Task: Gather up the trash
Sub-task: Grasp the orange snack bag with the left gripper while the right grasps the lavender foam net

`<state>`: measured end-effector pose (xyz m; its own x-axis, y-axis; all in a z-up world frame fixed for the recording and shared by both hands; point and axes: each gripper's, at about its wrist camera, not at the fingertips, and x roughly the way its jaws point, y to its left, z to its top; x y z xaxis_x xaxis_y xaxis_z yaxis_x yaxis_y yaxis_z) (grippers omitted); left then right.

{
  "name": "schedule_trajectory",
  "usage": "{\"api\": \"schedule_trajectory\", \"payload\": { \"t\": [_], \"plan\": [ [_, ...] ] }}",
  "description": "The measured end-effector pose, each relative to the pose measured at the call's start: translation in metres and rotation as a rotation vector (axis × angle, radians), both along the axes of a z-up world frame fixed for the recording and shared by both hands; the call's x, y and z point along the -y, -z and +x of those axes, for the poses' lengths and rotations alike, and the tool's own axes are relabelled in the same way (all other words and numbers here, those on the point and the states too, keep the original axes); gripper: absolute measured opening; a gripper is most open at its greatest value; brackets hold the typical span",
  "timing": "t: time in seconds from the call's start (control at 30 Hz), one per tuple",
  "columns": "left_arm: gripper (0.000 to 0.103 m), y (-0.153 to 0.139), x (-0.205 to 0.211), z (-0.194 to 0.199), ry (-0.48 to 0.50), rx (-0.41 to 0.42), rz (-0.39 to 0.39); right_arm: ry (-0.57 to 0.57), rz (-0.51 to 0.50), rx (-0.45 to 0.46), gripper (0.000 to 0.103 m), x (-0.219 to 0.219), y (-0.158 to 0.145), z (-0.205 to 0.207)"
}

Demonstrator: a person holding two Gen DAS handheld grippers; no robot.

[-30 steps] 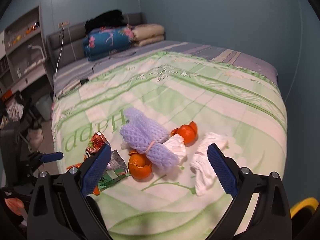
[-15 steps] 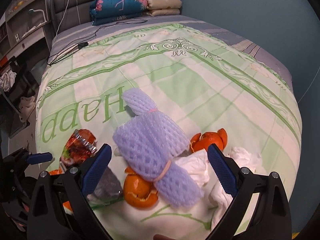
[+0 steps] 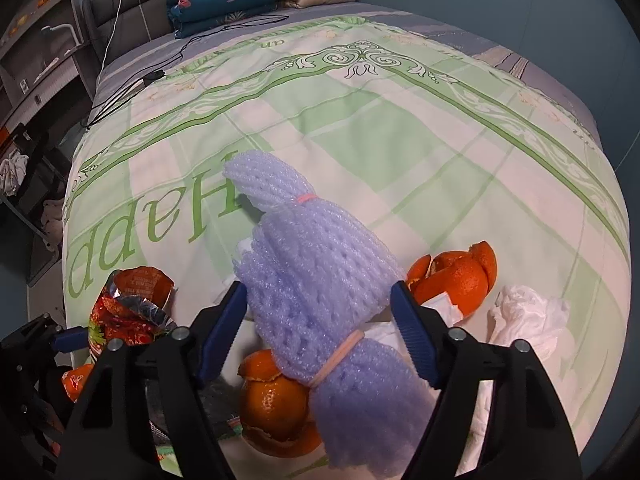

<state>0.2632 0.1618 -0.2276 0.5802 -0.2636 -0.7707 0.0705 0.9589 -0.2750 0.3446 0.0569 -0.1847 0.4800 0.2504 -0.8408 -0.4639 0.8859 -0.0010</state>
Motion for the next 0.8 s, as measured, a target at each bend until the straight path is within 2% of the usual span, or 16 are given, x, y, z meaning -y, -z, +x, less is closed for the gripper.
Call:
{"api": "schedule_trajectory", "payload": {
  "t": [0.13,0.2,0.27,0.37,0.53,0.8],
  "plan": [
    [0.059,0.000,0.006,-0.005,0.022,0.004,0.039,0.008,0.007,-0.007,0.052,0.003,0.002,-0.001],
    [0.054,0.000,0.009,-0.007,0.027,0.008,0.062,0.015,0.018,-0.015,0.048,0.006,0.002,-0.001],
    [0.042,0.001,0.008,-0.006,0.035,0.003,0.059,0.018,0.021,-0.009,0.043,0.009,0.001,-0.004],
    [0.035,0.001,0.001,-0.006,0.012,-0.007,0.022,0.030,0.034,0.009,0.035,0.011,-0.002,-0.008],
    [0.031,0.000,-0.002,-0.010,-0.019,-0.011,0.005,0.038,0.042,0.050,0.031,0.018,-0.015,-0.019],
    [0.031,-0.008,-0.007,-0.026,-0.055,-0.008,-0.010,0.047,0.136,-0.012,0.031,0.044,-0.030,-0.034]
  ]
}}
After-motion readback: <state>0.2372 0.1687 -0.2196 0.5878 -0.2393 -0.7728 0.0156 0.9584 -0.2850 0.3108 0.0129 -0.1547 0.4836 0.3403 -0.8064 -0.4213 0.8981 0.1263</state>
